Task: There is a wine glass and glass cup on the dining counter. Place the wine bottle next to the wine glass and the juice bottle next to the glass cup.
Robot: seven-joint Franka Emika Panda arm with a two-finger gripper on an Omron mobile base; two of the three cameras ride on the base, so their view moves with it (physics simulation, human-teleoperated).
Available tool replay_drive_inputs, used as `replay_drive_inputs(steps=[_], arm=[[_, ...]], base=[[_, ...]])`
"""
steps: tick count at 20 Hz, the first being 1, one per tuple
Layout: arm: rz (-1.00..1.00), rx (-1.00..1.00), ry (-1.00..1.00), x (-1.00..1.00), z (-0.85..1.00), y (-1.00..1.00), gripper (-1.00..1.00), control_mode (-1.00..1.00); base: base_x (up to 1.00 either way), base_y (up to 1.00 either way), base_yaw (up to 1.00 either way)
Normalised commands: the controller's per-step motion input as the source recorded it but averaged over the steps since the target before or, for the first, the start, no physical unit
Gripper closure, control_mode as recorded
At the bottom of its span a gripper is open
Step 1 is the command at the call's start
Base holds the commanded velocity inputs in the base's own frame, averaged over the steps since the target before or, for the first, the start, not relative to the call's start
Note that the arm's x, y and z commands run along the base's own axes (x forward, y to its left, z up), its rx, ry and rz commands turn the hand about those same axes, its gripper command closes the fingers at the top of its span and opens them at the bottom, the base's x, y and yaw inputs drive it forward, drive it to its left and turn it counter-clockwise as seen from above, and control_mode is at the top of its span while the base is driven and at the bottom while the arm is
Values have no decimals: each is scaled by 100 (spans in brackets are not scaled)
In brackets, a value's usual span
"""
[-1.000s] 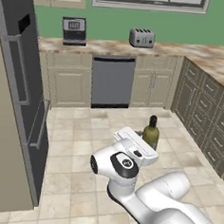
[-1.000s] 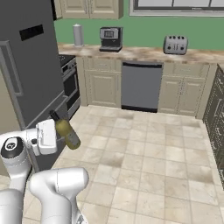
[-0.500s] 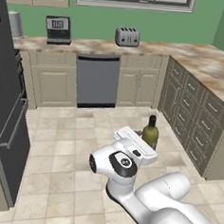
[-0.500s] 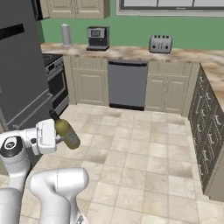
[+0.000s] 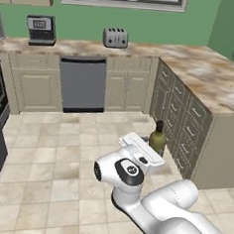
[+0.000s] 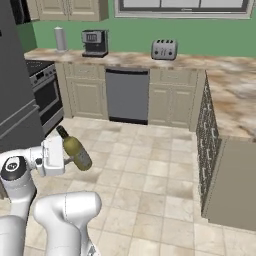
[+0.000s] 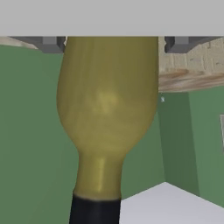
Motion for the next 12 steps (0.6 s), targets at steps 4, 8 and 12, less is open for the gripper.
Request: replay_drive_inputs(steps=[4, 8, 12], arm=[[0, 0, 0, 0, 0, 0, 100, 100], [0, 0, 0, 0, 0, 0, 100, 100], [0, 0, 0, 0, 0, 0, 100, 100]], base=[[0, -76, 0], [2, -76, 0], [3, -76, 0]])
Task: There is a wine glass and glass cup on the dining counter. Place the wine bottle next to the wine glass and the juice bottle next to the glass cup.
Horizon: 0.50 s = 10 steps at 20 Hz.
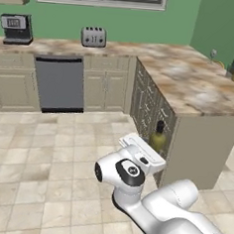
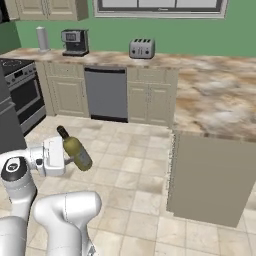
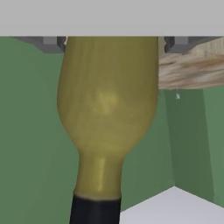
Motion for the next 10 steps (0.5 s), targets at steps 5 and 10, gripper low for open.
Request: replay_drive_inputs(steps=[5, 10], arm=[[0, 0, 0, 0, 0, 0, 100, 100], [0, 0, 0, 0, 0, 0, 100, 100]], base=[[3, -75, 0], [5, -75, 0]])
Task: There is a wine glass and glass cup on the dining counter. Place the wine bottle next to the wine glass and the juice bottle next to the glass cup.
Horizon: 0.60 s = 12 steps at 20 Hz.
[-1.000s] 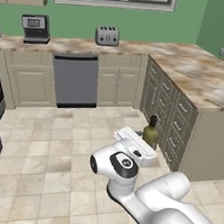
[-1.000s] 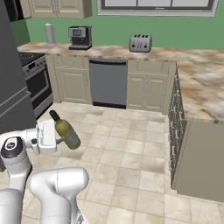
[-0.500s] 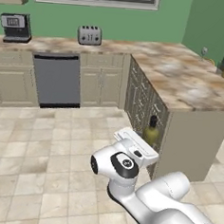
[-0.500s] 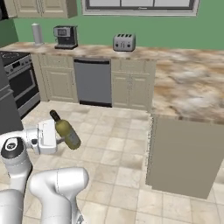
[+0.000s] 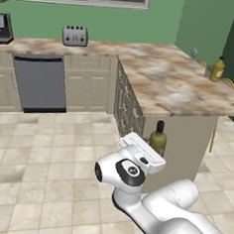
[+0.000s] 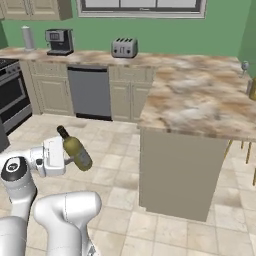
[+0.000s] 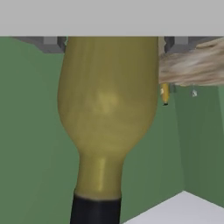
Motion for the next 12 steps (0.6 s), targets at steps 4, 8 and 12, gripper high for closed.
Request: replay_drive_inputs(steps=[4, 8, 12], arm=[[0, 0, 0, 0, 0, 0, 100, 100], [0, 0, 0, 0, 0, 0, 100, 100], [0, 0, 0, 0, 0, 0, 100, 100]], base=[[7, -74, 0], [9, -74, 0], [10, -74, 0]])
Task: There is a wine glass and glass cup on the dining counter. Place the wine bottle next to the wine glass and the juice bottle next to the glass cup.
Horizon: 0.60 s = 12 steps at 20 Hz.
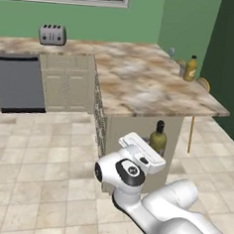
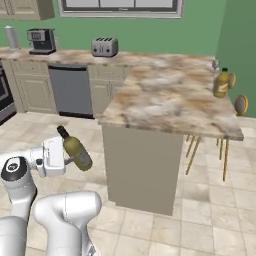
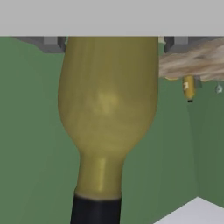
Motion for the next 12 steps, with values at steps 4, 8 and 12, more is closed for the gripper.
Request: replay_drive_inputs(steps=[4, 8, 12], arm=[[0, 0, 0, 0, 0, 0, 100, 100], [0, 0, 0, 0, 0, 0, 100, 100], [0, 0, 0, 0, 0, 0, 100, 100]], base=[[11, -74, 0], [13, -73, 0], [15, -72, 0]])
